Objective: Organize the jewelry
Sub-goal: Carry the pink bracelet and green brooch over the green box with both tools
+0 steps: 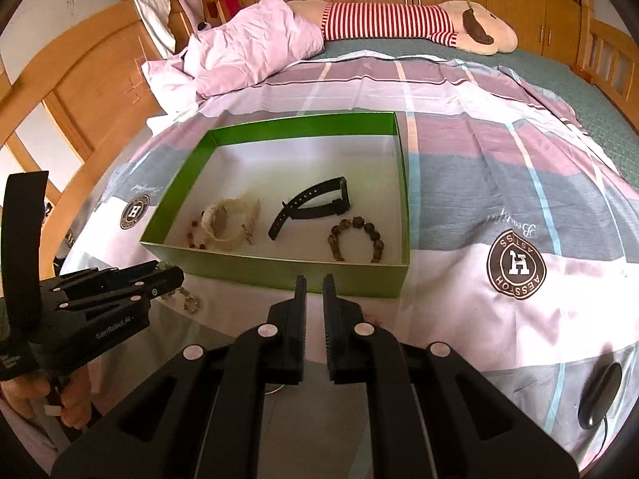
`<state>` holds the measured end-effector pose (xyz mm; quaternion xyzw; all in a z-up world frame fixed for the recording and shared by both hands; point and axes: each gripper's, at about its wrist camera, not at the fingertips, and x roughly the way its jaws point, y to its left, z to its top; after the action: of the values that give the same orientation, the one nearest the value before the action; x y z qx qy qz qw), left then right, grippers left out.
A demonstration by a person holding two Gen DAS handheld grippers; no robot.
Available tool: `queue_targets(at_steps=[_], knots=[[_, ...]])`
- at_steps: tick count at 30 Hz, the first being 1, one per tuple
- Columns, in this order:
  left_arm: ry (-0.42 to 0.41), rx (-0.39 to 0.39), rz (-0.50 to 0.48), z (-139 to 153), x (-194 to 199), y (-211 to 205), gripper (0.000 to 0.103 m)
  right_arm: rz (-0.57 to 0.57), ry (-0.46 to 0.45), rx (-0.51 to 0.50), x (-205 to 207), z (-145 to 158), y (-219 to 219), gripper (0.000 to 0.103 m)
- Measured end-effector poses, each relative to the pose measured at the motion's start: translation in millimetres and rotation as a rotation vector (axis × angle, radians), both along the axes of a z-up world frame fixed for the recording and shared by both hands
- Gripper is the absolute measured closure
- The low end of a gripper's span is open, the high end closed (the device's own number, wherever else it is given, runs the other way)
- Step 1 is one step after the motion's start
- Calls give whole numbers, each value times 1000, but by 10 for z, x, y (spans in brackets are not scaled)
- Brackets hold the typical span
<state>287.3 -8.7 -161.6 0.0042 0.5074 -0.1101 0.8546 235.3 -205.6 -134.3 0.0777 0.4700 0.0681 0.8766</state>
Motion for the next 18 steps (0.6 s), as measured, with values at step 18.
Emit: queue_targets(at_steps=[18], knots=[[35, 53, -61, -207, -61, -251, 74, -26, 287, -212, 220, -922, 143, 95]])
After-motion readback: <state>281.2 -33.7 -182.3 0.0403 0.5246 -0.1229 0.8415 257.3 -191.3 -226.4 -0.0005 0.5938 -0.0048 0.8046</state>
